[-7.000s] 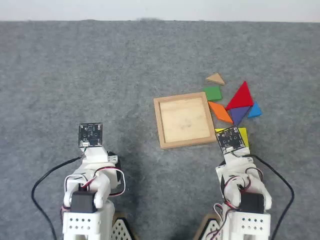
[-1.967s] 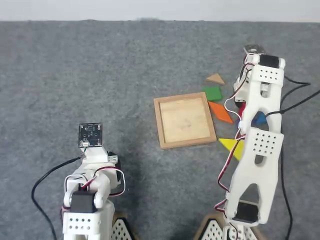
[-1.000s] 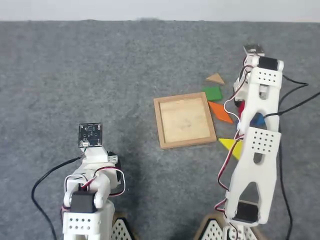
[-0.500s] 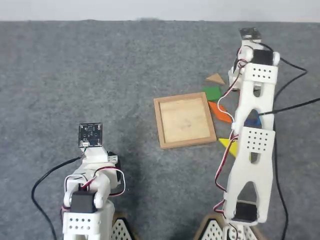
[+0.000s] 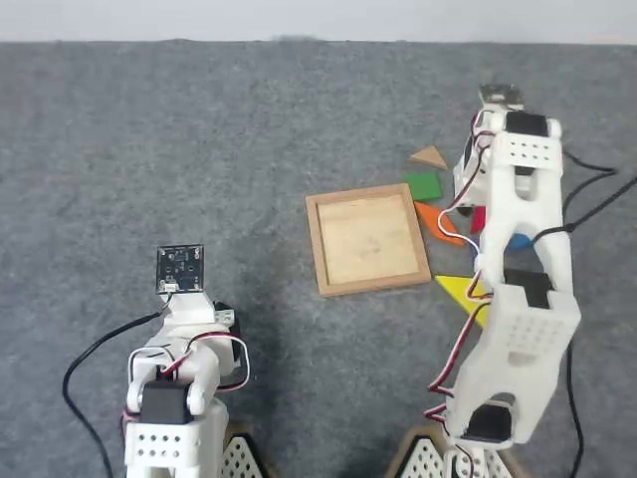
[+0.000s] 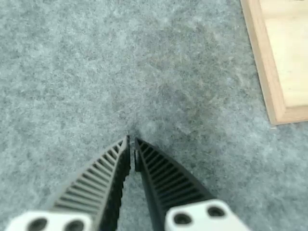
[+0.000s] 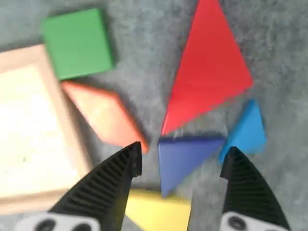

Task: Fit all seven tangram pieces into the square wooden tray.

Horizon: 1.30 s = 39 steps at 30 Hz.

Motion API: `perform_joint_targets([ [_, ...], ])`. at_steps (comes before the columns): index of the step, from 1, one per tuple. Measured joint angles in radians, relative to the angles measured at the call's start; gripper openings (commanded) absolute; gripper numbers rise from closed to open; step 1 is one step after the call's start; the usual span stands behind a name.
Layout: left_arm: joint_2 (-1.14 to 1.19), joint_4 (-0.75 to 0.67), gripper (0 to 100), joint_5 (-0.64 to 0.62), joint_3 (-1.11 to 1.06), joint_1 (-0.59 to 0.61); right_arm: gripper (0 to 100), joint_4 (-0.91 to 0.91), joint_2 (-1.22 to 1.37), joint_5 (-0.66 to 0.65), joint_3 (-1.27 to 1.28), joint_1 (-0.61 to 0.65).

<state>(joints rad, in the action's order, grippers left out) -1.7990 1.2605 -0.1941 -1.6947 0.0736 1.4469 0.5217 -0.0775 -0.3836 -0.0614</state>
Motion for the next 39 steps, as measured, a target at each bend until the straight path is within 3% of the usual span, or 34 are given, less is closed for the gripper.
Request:
perform_joint_targets([
  [15,0.0,0.0,1,0.0,0.0,0.0,39.2,0.049,0.477,0.0,-0.506,-0.035],
  [20,0.0,0.0,1,0.0,0.0,0.0,29.4,0.115,0.605,0.0,-0.687,-0.034],
  [30,0.0,0.0,1,0.0,0.0,0.0,22.9,0.299,0.764,0.0,-1.016,-0.044],
  [39,0.0,0.0,1,0.0,0.0,0.0,21.2,0.305,0.77,0.0,-1.059,-0.084],
])
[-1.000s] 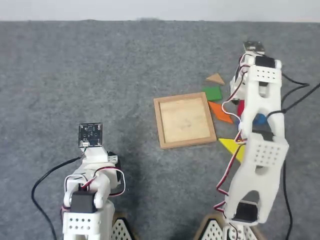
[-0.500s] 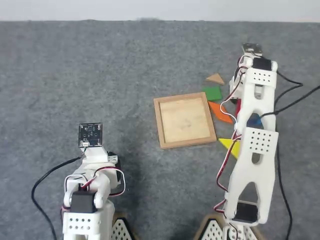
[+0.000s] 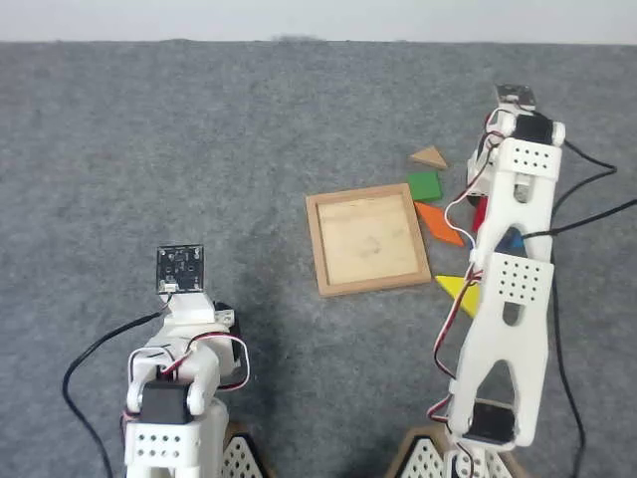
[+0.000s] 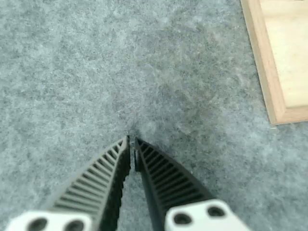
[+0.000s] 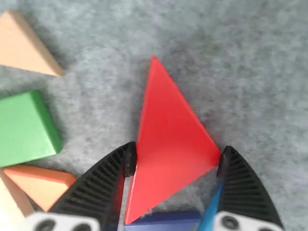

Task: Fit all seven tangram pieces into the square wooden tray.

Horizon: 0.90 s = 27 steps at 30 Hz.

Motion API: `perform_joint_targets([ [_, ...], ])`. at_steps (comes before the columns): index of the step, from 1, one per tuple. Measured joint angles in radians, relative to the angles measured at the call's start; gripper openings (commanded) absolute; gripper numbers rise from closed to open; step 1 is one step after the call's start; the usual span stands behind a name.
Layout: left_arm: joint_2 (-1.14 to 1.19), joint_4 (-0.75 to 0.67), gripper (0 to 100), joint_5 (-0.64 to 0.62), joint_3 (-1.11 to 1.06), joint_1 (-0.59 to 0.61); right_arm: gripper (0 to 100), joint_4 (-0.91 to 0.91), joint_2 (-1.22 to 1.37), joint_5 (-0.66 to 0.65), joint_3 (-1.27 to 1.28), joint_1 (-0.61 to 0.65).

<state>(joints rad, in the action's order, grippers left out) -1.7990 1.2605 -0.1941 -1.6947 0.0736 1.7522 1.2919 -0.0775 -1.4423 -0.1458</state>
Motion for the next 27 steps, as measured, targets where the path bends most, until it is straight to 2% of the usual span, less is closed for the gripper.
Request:
perform_joint_targets([
  [8,0.0,0.0,1,0.0,0.0,0.0,21.3,0.002,-0.207,0.0,0.247,-0.035],
  [14,0.0,0.0,1,0.0,0.0,0.0,21.7,0.003,-0.42,0.0,0.457,0.02],
  [18,0.0,0.0,1,0.0,0.0,0.0,29.3,0.003,-0.539,0.0,0.537,0.052],
  [20,0.0,0.0,1,0.0,0.0,0.0,32.9,-0.005,-0.56,0.0,0.552,0.049],
  [27,0.0,0.0,1,0.0,0.0,0.0,31.8,-0.129,-0.437,-0.011,0.578,0.02],
])
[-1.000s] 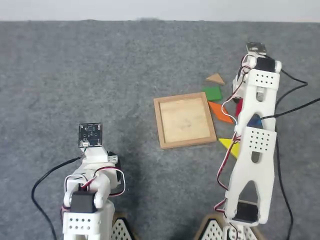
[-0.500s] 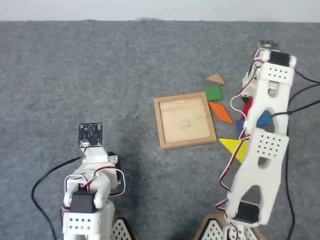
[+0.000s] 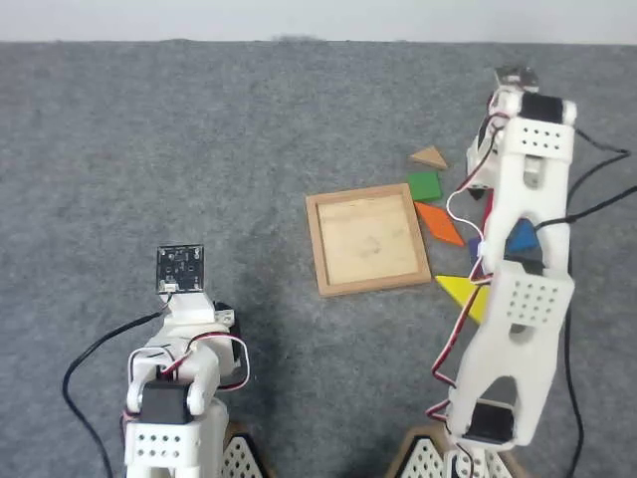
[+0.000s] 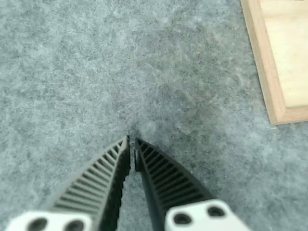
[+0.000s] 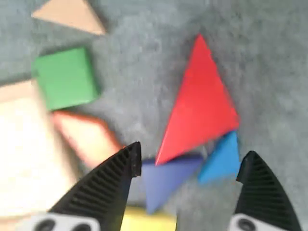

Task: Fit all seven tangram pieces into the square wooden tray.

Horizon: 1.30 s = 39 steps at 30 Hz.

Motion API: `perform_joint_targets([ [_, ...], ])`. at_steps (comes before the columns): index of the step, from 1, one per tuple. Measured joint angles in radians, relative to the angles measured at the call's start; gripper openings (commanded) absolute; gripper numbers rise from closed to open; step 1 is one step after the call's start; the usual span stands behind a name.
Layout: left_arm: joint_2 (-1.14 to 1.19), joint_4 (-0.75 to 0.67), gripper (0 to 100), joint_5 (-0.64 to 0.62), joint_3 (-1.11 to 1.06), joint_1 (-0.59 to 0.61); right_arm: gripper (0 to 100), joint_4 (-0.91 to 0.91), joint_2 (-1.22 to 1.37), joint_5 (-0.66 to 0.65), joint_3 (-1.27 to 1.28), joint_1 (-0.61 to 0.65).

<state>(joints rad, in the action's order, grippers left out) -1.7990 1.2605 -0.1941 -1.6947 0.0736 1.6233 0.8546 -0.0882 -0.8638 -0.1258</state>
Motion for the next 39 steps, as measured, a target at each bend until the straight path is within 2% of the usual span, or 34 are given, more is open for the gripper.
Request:
perform_joint_targets([
  [4,0.0,0.0,1,0.0,0.0,0.0,31.8,-0.063,0.086,-0.006,-0.006,-0.029],
  [13,0.0,0.0,1,0.0,0.0,0.0,31.7,-0.075,0.187,-0.012,-0.051,-0.026],
  [20,0.0,0.0,1,0.0,0.0,0.0,18.8,-0.041,0.229,-0.012,-0.144,-0.029],
  [27,0.0,0.0,1,0.0,0.0,0.0,17.6,-0.035,0.23,-0.012,-0.181,-0.032],
  [39,0.0,0.0,1,0.0,0.0,0.0,18.1,0.129,0.233,-0.026,-0.394,-0.029],
])
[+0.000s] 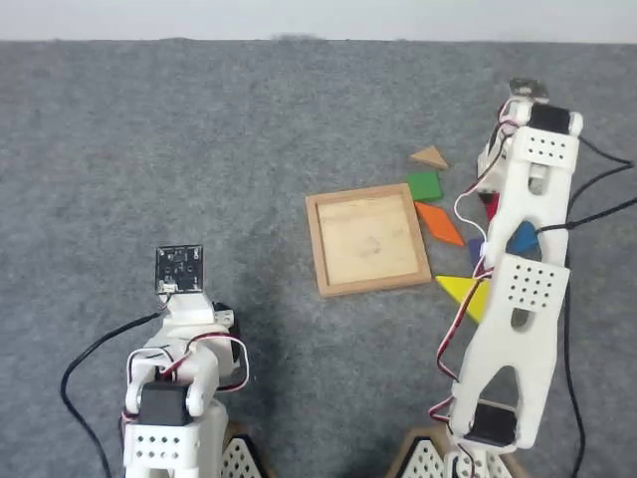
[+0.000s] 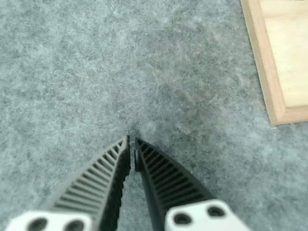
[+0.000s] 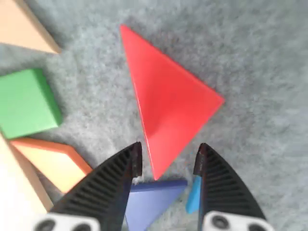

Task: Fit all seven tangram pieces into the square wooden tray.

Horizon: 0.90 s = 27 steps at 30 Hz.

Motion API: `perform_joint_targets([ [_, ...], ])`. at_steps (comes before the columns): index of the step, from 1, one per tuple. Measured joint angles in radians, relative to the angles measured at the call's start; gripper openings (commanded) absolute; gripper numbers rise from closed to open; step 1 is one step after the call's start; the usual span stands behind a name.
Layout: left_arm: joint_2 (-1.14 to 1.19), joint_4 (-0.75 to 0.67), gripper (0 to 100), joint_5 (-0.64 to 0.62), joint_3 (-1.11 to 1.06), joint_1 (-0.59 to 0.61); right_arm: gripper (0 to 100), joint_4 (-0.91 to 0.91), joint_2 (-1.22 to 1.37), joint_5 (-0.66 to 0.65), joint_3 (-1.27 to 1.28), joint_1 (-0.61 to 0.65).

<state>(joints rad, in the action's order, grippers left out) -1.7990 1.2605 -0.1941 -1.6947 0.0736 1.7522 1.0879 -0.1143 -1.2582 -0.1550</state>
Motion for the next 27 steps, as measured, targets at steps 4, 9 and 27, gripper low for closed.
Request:
perform_joint_targets([
  [4,0.0,0.0,1,0.0,0.0,0.0,18.1,-0.005,0.0,-0.094,-0.018,0.003],
  [9,0.0,0.0,1,0.0,0.0,0.0,18.1,-0.098,0.035,-0.17,-0.037,0.014],
  [27,0.0,0.0,1,0.0,0.0,0.0,27.7,-0.025,0.183,-0.19,-0.104,0.031],
])
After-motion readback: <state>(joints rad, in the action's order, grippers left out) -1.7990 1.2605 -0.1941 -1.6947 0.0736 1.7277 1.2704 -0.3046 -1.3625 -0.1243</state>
